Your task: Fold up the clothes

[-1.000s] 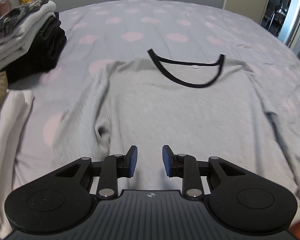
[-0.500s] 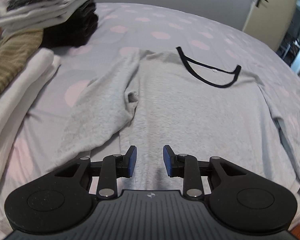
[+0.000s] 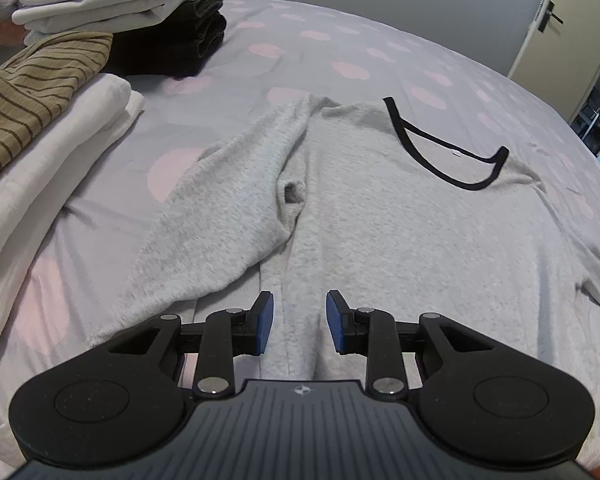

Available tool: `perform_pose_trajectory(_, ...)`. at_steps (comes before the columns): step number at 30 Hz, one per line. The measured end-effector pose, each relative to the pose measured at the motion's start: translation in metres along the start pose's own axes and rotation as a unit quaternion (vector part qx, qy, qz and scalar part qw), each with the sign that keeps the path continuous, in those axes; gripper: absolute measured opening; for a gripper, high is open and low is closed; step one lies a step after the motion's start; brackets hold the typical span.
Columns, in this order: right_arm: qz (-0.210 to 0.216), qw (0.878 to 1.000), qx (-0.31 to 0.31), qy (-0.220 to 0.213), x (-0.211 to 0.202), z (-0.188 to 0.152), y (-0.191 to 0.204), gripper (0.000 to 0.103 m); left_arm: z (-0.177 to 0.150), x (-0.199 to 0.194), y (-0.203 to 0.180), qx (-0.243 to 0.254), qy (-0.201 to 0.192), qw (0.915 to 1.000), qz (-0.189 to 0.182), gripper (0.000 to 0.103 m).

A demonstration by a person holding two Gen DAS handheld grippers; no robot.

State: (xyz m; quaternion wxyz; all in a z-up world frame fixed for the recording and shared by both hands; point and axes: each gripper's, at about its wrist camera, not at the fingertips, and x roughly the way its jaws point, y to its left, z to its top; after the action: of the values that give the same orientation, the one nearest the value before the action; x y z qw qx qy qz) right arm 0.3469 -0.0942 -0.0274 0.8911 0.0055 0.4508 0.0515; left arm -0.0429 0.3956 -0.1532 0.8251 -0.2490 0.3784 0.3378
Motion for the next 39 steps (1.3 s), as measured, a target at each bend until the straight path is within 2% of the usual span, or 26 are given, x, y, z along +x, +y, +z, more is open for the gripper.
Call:
perform_pose_trajectory(5, -0.064, 0.998, 0.016, 0.005, 0.041, 0.03, -0.017, 0.009, 0.004, 0.011, 0.0, -0.002, 0.006, 1.0, 0.006, 0.034)
perform_pose_trajectory(9, -0.115, 0.993, 0.015, 0.025, 0.081, 0.035, -0.025, 0.006, 0.006, 0.018, -0.003, 0.006, 0.011, 0.9999, 0.008, 0.034)
perform_pose_trajectory(11, -0.124, 0.992, 0.022, 0.032, 0.095, 0.031, -0.028, 0.007, 0.007, 0.019, -0.004, 0.01, 0.012, 0.9998, 0.01, 0.034)
perform_pose_trajectory(14, -0.142, 0.99, 0.003, 0.006, 0.092, 0.025, -0.016, 0.01, 0.008, 0.017, -0.005, 0.012, 0.008, 0.9998, 0.013, 0.034)
perform_pose_trajectory(16, -0.141, 0.99, -0.017, -0.012, 0.083, 0.02, -0.001, 0.015, 0.009, 0.013, -0.004, 0.012, 0.004, 0.9998, 0.017, 0.034)
perform_pose_trajectory(19, -0.095, 0.995, -0.018, -0.033, 0.059, 0.005, 0.029, 0.015, 0.011, 0.003, 0.001, 0.01, -0.009, 0.9997, 0.023, 0.034)
perform_pose_trajectory(22, -0.015, 0.999, -0.009, -0.04, 0.036, -0.016, 0.066, 0.017, 0.015, -0.006, 0.011, 0.006, -0.006, 0.9989, 0.047, 0.034)
perform_pose_trajectory(24, 0.043, 0.998, -0.003, -0.035, 0.023, -0.034, 0.094, 0.022, 0.017, -0.012, 0.026, -0.02, 0.002, 0.9977, 0.065, 0.034)
perform_pose_trajectory(26, 0.102, 0.995, 0.005, -0.023, 0.012, -0.057, 0.122, 0.022, 0.019, -0.018, 0.045, -0.052, 0.011, 0.9958, 0.075, 0.034)
perform_pose_trajectory(29, 0.167, 0.986, 0.012, -0.009, -0.001, -0.093, 0.159, 0.025, 0.019, -0.027, 0.075, -0.104, 0.024, 0.9903, 0.09, 0.035)
perform_pose_trajectory(32, 0.221, 0.975, 0.021, 0.005, -0.007, -0.13, 0.188, 0.028, 0.012, -0.028, 0.097, -0.139, 0.053, 0.983, 0.108, 0.044)
perform_pose_trajectory(36, 0.269, 0.963, 0.023, 0.005, -0.012, -0.173, 0.211, 0.032, 0.0, -0.021, 0.108, -0.158, 0.09, 0.977, 0.111, 0.045)
perform_pose_trajectory(39, 0.269, 0.963, -0.003, -0.013, -0.013, -0.195, 0.215, 0.034, -0.003, -0.015, 0.095, -0.133, 0.094, 0.9826, 0.089, 0.045)
